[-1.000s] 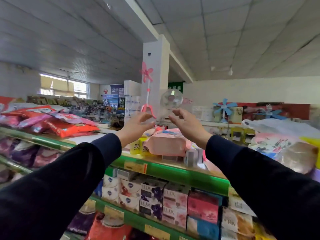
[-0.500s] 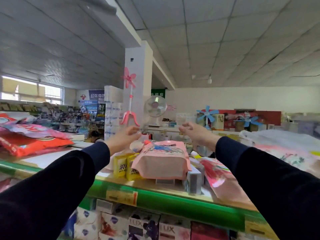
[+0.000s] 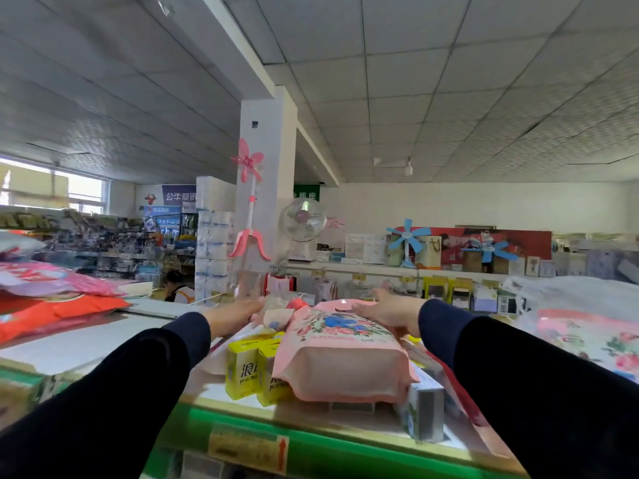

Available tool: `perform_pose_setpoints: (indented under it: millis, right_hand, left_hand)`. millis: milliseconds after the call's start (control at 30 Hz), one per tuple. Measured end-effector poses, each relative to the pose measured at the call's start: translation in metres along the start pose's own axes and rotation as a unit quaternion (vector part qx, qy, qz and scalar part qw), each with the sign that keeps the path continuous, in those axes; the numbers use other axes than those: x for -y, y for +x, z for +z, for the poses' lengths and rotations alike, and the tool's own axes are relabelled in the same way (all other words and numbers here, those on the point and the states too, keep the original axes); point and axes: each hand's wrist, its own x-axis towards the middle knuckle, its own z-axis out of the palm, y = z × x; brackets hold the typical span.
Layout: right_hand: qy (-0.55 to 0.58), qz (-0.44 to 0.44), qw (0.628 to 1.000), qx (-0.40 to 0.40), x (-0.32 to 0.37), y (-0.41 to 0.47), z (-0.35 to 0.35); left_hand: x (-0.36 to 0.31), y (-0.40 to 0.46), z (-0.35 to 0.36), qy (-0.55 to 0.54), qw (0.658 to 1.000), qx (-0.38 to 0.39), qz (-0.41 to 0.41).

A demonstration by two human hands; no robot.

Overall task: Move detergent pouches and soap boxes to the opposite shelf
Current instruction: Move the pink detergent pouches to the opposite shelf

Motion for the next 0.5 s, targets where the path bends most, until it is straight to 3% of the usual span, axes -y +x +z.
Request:
perform_pose_setpoints:
  millis: [133, 267, 400, 500]
  right_hand:
    - [0.119, 0.016, 0.993, -0.023, 0.001, 0.007, 0.003]
    - [0.240, 0.056, 0.966, -0.073, 0.002, 0.009, 0.005]
    - [0.351, 0.058, 0.931, -0.075, 0.002, 0.012, 0.003]
    - [0.418, 0.061, 0.904, -0.069, 0.003, 0.014, 0.000]
  left_hand:
    - [0.020, 0.021, -0.006, -0.113, 0.992, 0.026, -0.056]
    - [0.025, 0.033, -0.015, -0.113, 0.988, 0.005, -0.102]
    - [0.032, 0.046, -0.023, -0.134, 0.979, -0.047, -0.145]
    - [0.031, 0.053, -0.029, -0.204, 0.964, -0.039, -0.165]
